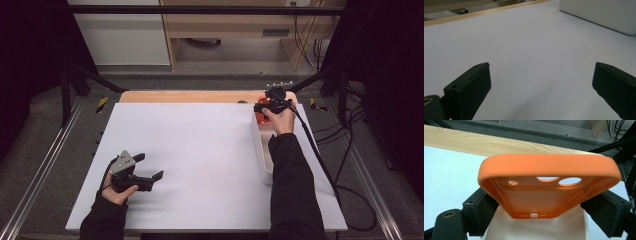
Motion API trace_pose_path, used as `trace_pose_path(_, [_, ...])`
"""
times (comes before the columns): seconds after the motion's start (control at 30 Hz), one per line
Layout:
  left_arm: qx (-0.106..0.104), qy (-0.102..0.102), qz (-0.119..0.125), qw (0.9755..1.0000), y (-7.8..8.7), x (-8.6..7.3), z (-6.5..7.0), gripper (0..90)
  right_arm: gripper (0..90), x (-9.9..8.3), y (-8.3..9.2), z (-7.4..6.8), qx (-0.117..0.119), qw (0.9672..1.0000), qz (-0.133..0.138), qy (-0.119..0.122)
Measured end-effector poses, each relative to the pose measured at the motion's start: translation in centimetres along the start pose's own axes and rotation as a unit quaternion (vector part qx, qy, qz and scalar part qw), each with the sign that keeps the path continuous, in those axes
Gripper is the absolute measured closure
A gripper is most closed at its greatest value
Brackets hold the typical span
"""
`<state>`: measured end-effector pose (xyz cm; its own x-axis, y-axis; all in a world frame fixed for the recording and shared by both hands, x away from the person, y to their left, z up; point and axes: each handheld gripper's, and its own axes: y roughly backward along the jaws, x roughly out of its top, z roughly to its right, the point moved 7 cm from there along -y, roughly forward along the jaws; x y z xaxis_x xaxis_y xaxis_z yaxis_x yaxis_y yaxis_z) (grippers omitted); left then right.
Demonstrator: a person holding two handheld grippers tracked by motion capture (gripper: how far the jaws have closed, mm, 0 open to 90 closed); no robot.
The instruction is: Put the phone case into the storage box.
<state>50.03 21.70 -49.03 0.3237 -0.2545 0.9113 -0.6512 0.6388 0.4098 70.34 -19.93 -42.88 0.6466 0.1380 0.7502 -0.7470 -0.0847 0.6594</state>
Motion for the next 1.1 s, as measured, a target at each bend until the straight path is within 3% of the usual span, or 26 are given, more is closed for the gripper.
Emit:
trace_pose_path(0.9, [-0.001, -0.001, -0.003, 1.0, -0.12, -0.13, 0.03, 1.7, 14.5, -0.48, -1.06, 0.03, -0.005, 1.0, -0.002, -0.008])
trace_pose_path(1.03, [-0.001, -0.002, -0.004, 1.0, -0.15, -0.17, 0.04, 1.7, 3.6, -0.4, -1.06, -0.09, 0.005, 1.0, 0.001, -0.006])
trace_pose_path(1.1, [-0.001, -0.002, -0.005, 1.0, -0.16, -0.19, 0.05, 1.7, 2.2, -0.33, -0.98, -0.07, 0.005, 1.0, 0.005, -0.004])
